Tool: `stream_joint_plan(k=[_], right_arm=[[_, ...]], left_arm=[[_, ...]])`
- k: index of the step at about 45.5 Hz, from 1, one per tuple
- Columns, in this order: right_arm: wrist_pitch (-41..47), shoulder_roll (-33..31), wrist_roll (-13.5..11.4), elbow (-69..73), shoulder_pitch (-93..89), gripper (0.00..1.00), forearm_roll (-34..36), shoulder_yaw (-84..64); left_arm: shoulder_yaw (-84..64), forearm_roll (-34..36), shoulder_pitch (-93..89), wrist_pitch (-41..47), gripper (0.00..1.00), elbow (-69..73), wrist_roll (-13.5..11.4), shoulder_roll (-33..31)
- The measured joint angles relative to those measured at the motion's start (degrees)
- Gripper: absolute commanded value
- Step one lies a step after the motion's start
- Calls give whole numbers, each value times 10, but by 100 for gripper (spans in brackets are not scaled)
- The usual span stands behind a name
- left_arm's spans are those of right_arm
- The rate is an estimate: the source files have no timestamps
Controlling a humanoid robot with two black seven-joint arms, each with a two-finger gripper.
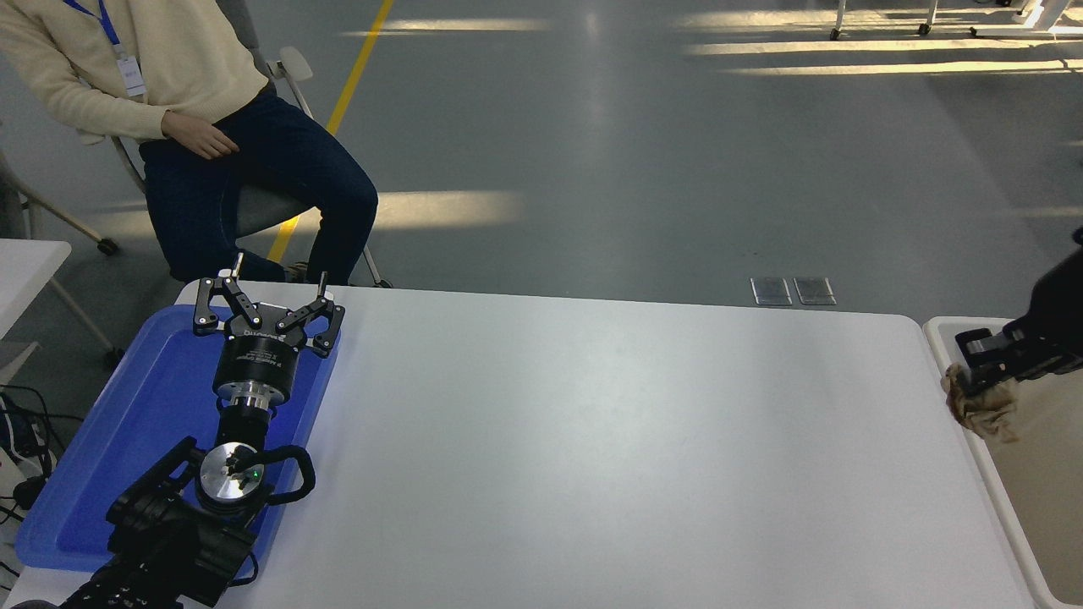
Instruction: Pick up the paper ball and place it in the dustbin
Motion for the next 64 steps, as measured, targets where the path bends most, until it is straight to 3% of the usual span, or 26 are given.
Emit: stream_joint_plan(k=[6,12,33,48,64], right_arm=[[2,-43,8,-48,-39,10,-59,-3],[2,-72,32,-118,-94,10,-99,2],[-9,-92,96,-448,-410,10,-137,156],[-97,-38,123,-635,-632,10,-121,215],[-165,42,125,-789,-796,12,-14,227]], left_arm=[[0,0,0,0,100,0,0,0],[0,0,0,0,100,0,0,0],[0,0,0,0,100,1,0,0],[0,0,0,0,100,1,0,0],[0,0,0,0,100,0,0,0]])
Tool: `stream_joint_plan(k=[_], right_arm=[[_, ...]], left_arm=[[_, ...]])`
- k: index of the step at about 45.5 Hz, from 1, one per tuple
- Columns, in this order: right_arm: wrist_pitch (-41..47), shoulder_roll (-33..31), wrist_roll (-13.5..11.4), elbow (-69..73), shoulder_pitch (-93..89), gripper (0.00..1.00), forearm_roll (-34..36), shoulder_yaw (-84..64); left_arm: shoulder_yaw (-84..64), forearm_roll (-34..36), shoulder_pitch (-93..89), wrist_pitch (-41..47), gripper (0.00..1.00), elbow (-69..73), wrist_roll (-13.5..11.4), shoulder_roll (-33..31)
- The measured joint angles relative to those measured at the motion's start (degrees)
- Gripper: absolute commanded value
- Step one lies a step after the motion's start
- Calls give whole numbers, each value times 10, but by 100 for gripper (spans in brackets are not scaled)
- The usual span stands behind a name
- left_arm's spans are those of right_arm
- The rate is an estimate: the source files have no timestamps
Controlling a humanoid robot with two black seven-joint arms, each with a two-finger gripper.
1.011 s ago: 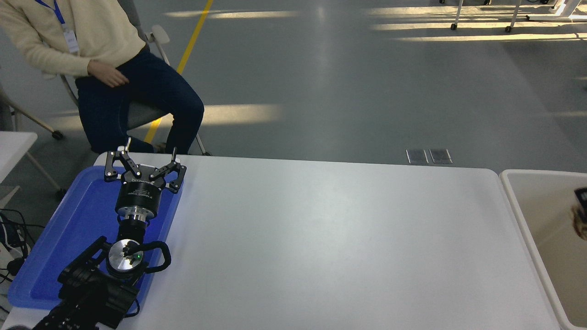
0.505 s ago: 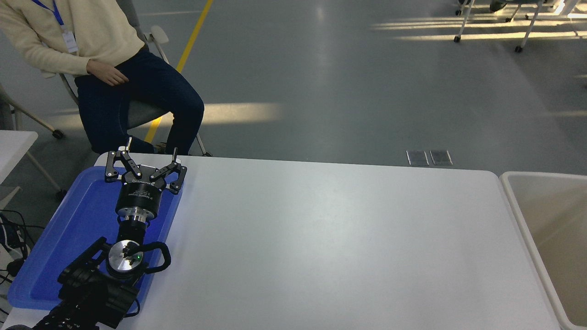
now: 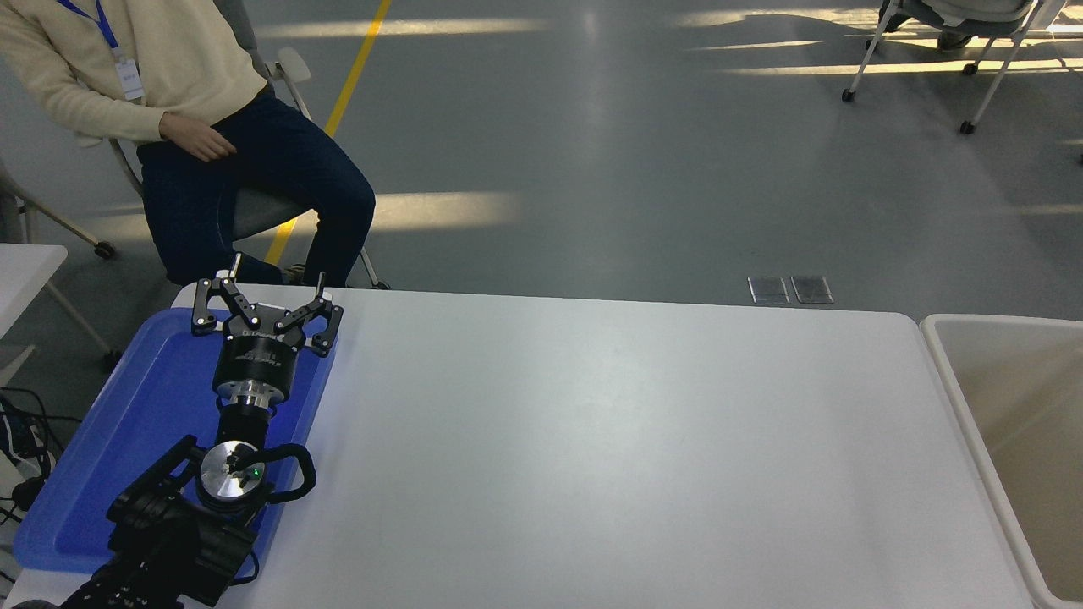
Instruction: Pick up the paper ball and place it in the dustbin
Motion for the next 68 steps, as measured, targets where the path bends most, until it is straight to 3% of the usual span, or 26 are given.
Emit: stream_joint_plan(k=[11,13,16,17,24,28,32,35,54,68], right_arm=[[-39,39,-5,-41,-64,19,48,3],[-44,45,-7,-45,-72,25,56,3],[-53,54,-10,-51,-83,55,69,4],[-56,57,-11,-53,-86,58,72,4],[-75,76,-22,-65,-107,63,103,4],[-82,83,-27,-70,-115,78,115,4],[-86,87,-29,-72,-121,81,122,4],[-89,89,-31,-74,-125,90,126,3],[-96,95,-34,-77,-123,96,138,21],[-96,101,-43,-71,-74,100,151,138]], left_arm=[[0,0,0,0,100,0,0,0],[0,0,0,0,100,0,0,0],[0,0,0,0,100,0,0,0],[0,0,0,0,100,0,0,0],[0,0,0,0,100,0,-1,0],[0,0,0,0,100,0,-1,0],[0,0,0,0,100,0,-1,0],[0,0,0,0,100,0,-1,0],[0,-1,0,0,100,1,-1,0],[0,0,0,0,100,1,-1,0]])
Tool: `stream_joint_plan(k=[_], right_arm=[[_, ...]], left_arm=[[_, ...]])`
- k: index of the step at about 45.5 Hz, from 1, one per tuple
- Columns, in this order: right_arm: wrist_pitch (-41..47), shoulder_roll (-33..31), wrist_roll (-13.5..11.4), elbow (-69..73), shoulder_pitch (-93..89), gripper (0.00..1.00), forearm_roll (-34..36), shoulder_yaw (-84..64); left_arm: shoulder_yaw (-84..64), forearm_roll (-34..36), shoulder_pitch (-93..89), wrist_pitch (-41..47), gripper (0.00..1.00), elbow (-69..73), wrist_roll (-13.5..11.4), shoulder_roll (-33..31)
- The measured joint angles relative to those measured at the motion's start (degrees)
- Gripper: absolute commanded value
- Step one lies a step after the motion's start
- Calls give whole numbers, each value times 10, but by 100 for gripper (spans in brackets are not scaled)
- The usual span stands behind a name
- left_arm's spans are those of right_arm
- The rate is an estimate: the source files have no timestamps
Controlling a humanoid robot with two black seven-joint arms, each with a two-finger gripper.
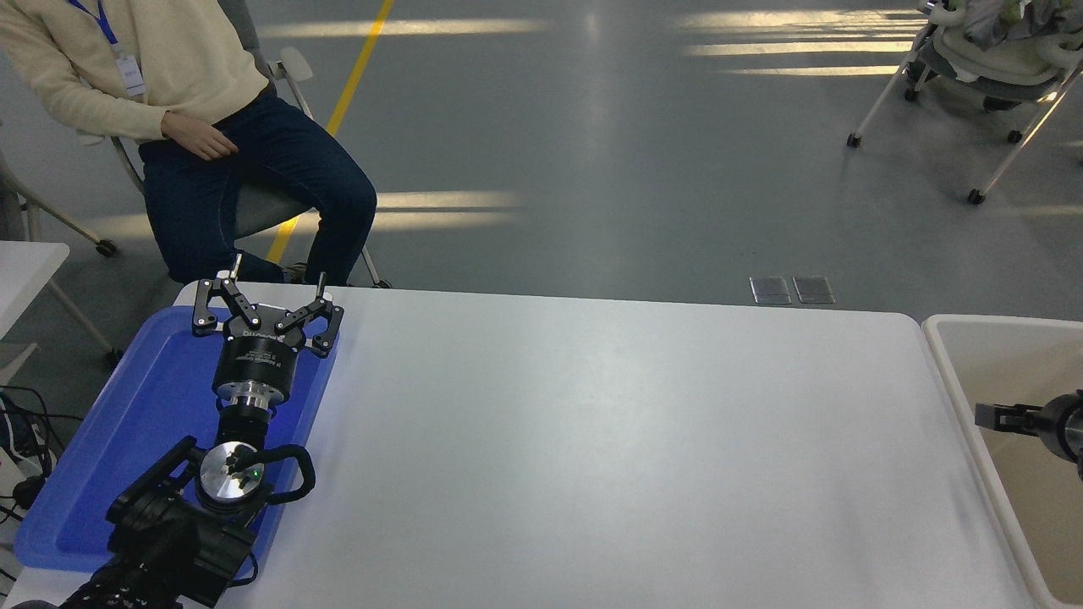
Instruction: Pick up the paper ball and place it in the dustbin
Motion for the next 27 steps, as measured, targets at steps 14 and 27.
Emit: stream_joint_plan(k=[14,27], right_arm=[[1,6,-18,41,55,100,73,213],[3,-14,-21,172,76,100,151,469]], left_arm=[[0,0,0,0,100,0,0,0],[0,0,0,0,100,0,0,0]])
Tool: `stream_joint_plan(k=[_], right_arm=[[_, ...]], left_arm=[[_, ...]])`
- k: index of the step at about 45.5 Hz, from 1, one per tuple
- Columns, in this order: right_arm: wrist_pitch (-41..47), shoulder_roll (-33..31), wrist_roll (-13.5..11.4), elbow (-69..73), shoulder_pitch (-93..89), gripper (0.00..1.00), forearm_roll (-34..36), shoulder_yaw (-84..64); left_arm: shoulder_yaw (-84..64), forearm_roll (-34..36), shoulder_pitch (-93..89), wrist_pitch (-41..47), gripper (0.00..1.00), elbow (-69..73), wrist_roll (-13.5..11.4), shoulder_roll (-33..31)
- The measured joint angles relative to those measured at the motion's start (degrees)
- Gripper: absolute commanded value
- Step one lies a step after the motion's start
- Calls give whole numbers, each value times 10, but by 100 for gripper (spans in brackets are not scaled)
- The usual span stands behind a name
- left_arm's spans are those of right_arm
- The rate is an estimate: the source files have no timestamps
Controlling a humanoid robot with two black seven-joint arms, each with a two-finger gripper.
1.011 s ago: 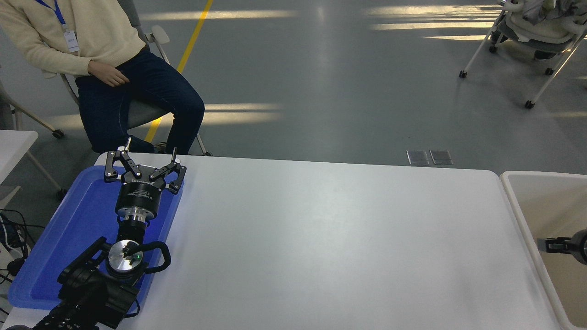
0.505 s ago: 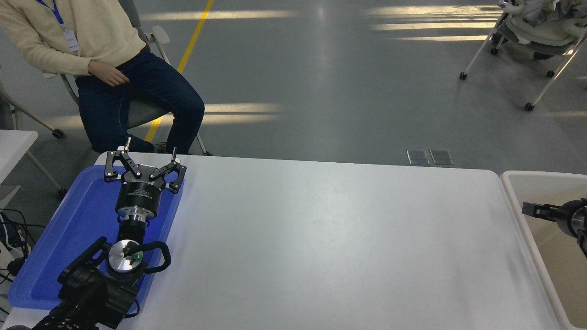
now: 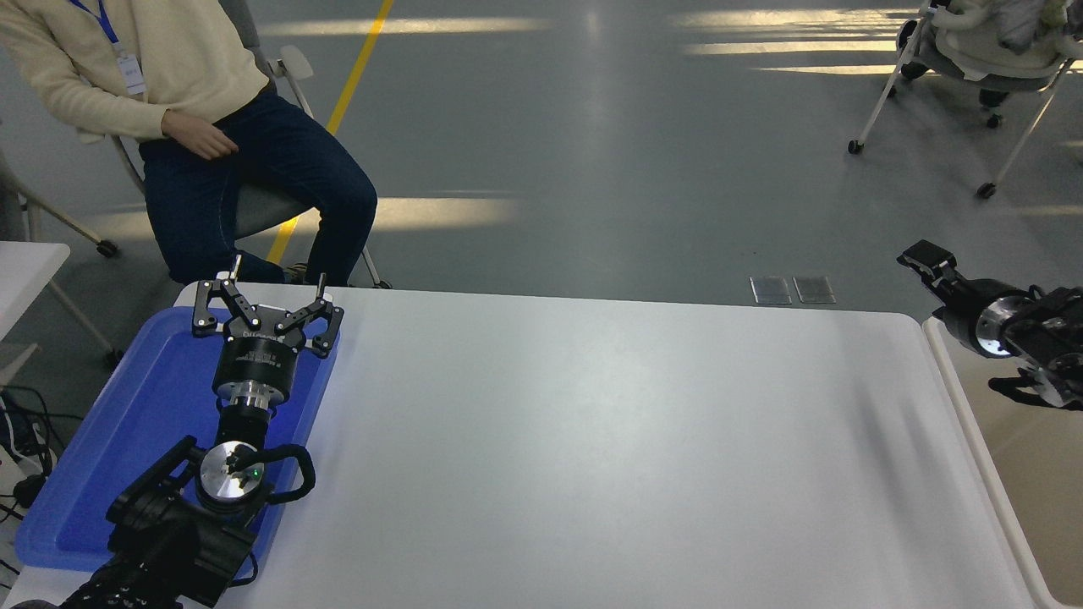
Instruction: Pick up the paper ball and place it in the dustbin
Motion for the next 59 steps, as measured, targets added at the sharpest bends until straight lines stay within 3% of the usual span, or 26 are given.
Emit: stream_joint_plan(k=[13,28,45,59], right_arm=[[2,3,1,135,-29,100,112,184],[21,73,3,178,-67,100,225,277],[130,136,2,140,-133,100,257,338],[158,149,3,74,-149,100,262,347]], left_arm=[[0,0,0,0,100,0,0,0],[0,0,0,0,100,0,0,0],[0,0,0,0,100,0,0,0],[0,0,0,0,100,0,0,0]])
